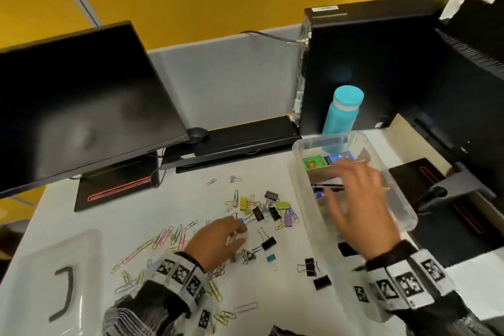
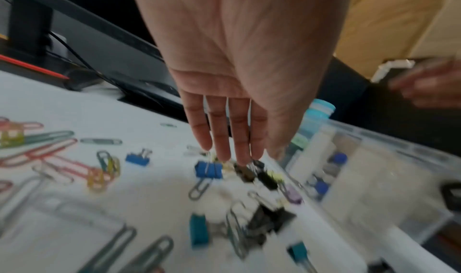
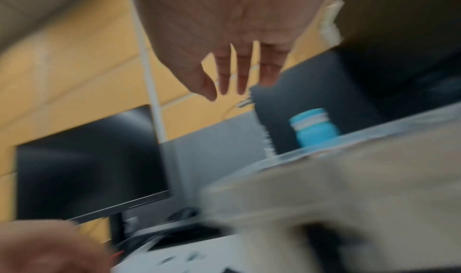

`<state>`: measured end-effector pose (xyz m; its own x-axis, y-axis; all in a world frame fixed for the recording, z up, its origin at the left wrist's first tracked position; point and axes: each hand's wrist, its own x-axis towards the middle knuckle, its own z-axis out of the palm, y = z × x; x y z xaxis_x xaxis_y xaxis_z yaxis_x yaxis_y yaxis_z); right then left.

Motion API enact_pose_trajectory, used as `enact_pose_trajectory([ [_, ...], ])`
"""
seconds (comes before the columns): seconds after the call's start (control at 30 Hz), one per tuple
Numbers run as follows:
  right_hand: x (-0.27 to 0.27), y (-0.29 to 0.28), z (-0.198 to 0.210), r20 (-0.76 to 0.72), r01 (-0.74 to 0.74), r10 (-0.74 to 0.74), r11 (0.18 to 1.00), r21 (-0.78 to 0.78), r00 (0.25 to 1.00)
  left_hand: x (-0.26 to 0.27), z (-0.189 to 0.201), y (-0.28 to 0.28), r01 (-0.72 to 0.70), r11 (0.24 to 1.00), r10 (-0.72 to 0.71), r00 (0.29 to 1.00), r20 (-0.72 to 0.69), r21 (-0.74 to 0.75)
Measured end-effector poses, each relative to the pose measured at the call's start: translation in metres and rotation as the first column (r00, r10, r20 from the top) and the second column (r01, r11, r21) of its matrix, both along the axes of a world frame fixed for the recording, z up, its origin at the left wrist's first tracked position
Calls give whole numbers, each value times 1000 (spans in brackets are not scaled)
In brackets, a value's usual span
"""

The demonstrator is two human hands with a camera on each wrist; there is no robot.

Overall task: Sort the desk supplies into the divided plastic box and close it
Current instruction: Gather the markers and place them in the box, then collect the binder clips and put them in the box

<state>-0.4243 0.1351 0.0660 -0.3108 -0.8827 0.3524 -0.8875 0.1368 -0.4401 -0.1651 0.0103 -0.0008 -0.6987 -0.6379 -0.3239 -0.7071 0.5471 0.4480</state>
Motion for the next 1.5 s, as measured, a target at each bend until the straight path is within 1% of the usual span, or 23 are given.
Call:
enact_pose_trajectory([
  [0.03, 17, -1, 1, 15, -110, 110, 993, -32, 994, -4, -7, 5, 38, 999, -38, 999, 15, 10],
  [0.07, 33, -1, -3, 24, -203, 203, 979, 0, 979, -8, -13, 8, 67, 998, -68, 997, 30, 19],
  [0.13, 59, 2, -23, 48, -294, 290, 931, 215, 956, -15, -25, 11, 107, 994, -108, 992, 63, 12],
  [0.23, 74, 14, -70, 55, -212, 223, 779, 590, 973, -19, -37, 12, 169, 985, -163, 980, 117, -41],
  [0.3, 74, 26, -96, 22, -127, 158, 694, 708, 987, -17, -42, 12, 200, 977, -187, 971, 147, -72],
  [0.33, 74, 31, -106, 11, -98, 131, 678, 729, 991, -15, -45, 12, 204, 975, -190, 971, 147, -83],
  [0.4, 75, 38, -120, 19, -79, 94, 690, 719, 995, -11, -48, 10, 202, 974, -189, 974, 127, -100],
  [0.47, 76, 38, -119, -33, -40, 87, 721, 692, 996, -7, -50, 8, 186, 977, -175, 979, 103, -102],
  [0.63, 84, 25, -120, 87, -78, 34, 809, 582, 996, 1, -50, 4, 167, 981, -162, 985, 59, -95],
  [0.73, 87, 20, -99, 260, -178, 46, 838, 515, 965, 6, -53, 1, 107, 992, -108, 994, -19, -63],
  [0.8, 89, 19, -75, 348, -286, 124, 839, 463, 929, 10, -54, 1, 52, 998, -56, 993, -102, -43],
  [0.87, 81, 16, -40, 404, -318, 147, 860, 399, 903, 14, -53, 0, 14, 999, -20, 987, -161, -39],
  [0.9, 69, 13, -23, 370, -277, 138, 893, 355, 919, 15, -52, -1, -2, 999, -5, 983, -184, -42],
  [0.93, 53, 9, -9, 283, -201, 117, 936, 290, 952, 17, -51, -2, -17, 999, 8, 979, -204, -45],
  [1.0, 11, -1, 15, 46, -35, 27, 984, 175, 999, 19, -53, -3, -43, 998, 30, 974, -225, -52],
  [1.03, -11, -7, 24, -65, 54, -41, 974, 219, 997, 19, -54, -4, -54, 997, 40, 973, -227, -53],
  [1.07, -32, -15, 28, -160, 154, -104, 926, 344, 982, 19, -54, -4, -63, 997, 49, 972, -228, -53],
  [1.1, -53, -24, 26, -238, 235, -129, 836, 495, 963, 18, -55, -4, -69, 996, 55, 973, -225, -55],
  [1.17, -80, -41, 15, -310, 267, -39, 616, 741, 950, 16, -55, -2, -79, 995, 64, 975, -214, -60],
  [1.2, -88, -47, 7, -323, 265, 22, 521, 811, 946, 15, -54, 0, -88, 994, 74, 975, -211, -59],
  [1.23, -91, -53, 0, -327, 264, 64, 456, 850, 943, 14, -54, 2, -97, 994, 84, 974, -210, -52],
  [1.37, -92, -61, -17, -388, 322, 96, 400, 858, 917, 12, -50, 8, -116, 993, 109, 966, -234, -15],
  [1.5, -93, -60, -12, -400, 313, 84, 484, 817, 913, 17, -48, 10, -120, 993, 112, 962, -249, -17],
])
